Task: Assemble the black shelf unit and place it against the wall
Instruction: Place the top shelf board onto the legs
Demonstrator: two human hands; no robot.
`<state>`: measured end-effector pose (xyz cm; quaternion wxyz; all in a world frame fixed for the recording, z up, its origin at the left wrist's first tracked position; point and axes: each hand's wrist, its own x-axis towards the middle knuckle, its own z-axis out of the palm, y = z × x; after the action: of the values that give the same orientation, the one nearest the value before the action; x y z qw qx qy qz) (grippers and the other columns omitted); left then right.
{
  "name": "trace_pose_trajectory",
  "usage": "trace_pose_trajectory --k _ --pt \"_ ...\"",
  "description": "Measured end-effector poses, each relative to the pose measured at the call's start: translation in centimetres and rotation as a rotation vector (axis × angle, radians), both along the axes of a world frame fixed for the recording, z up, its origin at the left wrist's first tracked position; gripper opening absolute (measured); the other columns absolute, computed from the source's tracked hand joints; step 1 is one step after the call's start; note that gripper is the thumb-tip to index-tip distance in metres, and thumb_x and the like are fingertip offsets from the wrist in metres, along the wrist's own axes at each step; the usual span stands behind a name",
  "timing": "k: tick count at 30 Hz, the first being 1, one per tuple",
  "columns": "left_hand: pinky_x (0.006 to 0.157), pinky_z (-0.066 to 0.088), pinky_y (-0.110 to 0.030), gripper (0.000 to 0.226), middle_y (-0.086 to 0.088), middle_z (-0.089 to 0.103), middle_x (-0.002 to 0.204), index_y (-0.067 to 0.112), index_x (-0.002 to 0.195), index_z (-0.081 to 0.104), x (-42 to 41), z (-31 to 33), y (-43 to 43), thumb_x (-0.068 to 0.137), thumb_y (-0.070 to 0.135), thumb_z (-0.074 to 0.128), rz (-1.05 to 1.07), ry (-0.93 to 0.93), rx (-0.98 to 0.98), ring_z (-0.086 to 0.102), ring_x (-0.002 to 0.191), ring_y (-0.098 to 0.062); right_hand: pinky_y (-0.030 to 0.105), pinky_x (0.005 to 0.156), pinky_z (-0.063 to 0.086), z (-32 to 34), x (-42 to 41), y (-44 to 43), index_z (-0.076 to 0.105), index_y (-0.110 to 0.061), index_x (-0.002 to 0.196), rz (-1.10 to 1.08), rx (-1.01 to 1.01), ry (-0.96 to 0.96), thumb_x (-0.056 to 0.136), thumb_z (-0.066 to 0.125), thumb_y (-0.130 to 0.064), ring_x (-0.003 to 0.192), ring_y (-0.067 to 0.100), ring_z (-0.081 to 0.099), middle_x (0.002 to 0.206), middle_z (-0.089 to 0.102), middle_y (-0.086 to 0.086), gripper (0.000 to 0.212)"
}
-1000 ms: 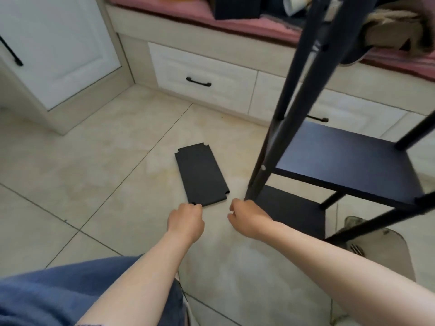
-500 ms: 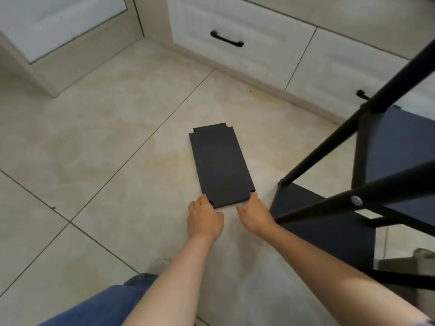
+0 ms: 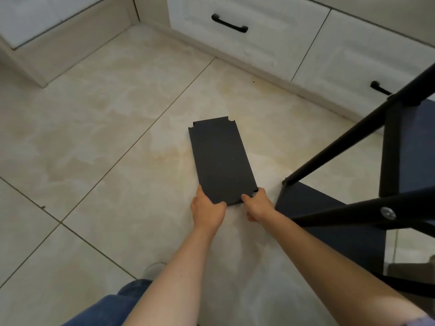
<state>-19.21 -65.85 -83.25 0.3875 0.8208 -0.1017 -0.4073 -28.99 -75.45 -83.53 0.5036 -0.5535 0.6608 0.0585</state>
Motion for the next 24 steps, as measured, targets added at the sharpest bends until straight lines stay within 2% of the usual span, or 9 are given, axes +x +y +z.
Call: trace_pose_trajectory --k 2,5,8,11,13,16,18,21,24 --pt "0.105 0.044 -0.031 0.068 0.001 0.061 0.129 0.011 0.146 0.041 0.3 0.2 0.1 0.083 0.004 0.066 0.134 0.054 -0.019 0.054 0.128 -0.027 0.036 0.066 0.054 0.1 0.0 0.4 0.034 -0.008 0.13 -0.028 0.005 -0.022 0.098 0.056 -0.028 0.107 0.04 0.062 0.13 0.054 0.019 0.044" --pt "0.111 0.043 -0.042 0.076 -0.01 0.053 0.144 0.007 0.152 0.031 0.7 0.0 0.7 0.086 0.005 0.067 0.239 0.122 -0.034 0.052 0.131 -0.03 0.037 0.065 0.059 0.7 0.0 1.5 0.032 -0.009 0.122 -0.052 0.022 -0.031 0.096 0.061 -0.034 0.1 0.036 0.064 0.126 0.055 0.017 0.046" --pt "0.108 0.046 -0.045 0.071 -0.013 0.05 0.144 0.008 0.148 0.035 1.2 0.3 1.4 0.087 0.013 0.07 0.298 0.099 -0.012 0.057 0.123 -0.031 0.032 0.055 0.056 1.2 -0.1 3.0 0.026 -0.014 0.118 -0.05 0.049 -0.051 0.094 0.064 -0.039 0.102 0.034 0.063 0.128 0.052 0.013 0.051" --pt "0.105 0.047 -0.047 0.062 -0.014 0.055 0.139 0.007 0.141 0.044 2.4 0.9 2.3 0.09 0.027 0.073 0.246 0.015 0.102 0.059 0.12 -0.034 0.04 0.065 0.062 2.6 -0.2 3.5 0.026 -0.014 0.115 -0.2 0.114 -0.158 0.093 0.068 -0.027 0.095 0.032 0.066 0.122 0.052 0.012 0.05" --pt "0.102 0.051 -0.048 0.051 -0.016 0.063 0.129 0.002 0.131 0.055 3.1 1.5 2.9 0.092 0.029 0.073 0.215 0.087 0.093 0.062 0.116 -0.037 0.044 0.073 0.062 3.7 -0.2 3.4 0.029 -0.011 0.117 -0.325 0.162 -0.255 0.092 0.069 -0.013 0.089 0.03 0.067 0.118 0.052 0.013 0.048" --pt "0.082 0.061 -0.042 0.019 -0.017 0.072 0.098 0.005 0.097 0.068 3.9 3.3 3.8 0.089 0.02 0.077 0.293 0.262 -0.044 0.071 0.091 -0.033 0.041 0.07 0.06 5.9 0.0 3.4 0.038 -0.003 0.123 -0.467 0.236 -0.406 0.09 0.067 0.0 0.092 0.033 0.068 0.117 0.056 0.017 0.044" --pt "0.06 0.06 -0.03 0.017 -0.013 0.071 0.086 0.006 0.086 0.065 4.3 4.9 4.1 0.087 0.015 0.079 0.362 0.349 -0.132 0.07 0.074 -0.023 0.041 0.073 0.057 7.7 -0.1 3.5 0.048 0.004 0.118 -0.549 0.311 -0.515 0.091 0.065 0.004 0.089 0.034 0.069 0.111 0.061 0.02 0.033" --pt "0.06 0.055 -0.03 0.024 -0.015 0.07 0.092 -0.001 0.098 0.062 4.8 7.7 4.7 0.087 0.013 0.079 0.425 0.458 -0.213 0.068 0.077 -0.022 0.042 0.077 0.055 10.6 -0.3 3.9 0.055 0.005 0.099 -0.56 0.36 -0.634 0.092 0.062 0.006 0.081 0.034 0.067 0.096 0.062 0.017 0.01" --pt "0.062 0.052 -0.03 0.031 -0.016 0.069 0.1 -0.003 0.109 0.06 4.6 10.2 5.8 0.088 0.012 0.077 0.439 0.492 -0.264 0.065 0.08 -0.022 0.045 0.075 0.054 13.8 -0.2 4.7 0.055 0.004 0.099 -0.492 0.363 -0.654 0.094 0.058 0.006 0.095 0.04 0.066 0.108 0.062 0.022 0.006"
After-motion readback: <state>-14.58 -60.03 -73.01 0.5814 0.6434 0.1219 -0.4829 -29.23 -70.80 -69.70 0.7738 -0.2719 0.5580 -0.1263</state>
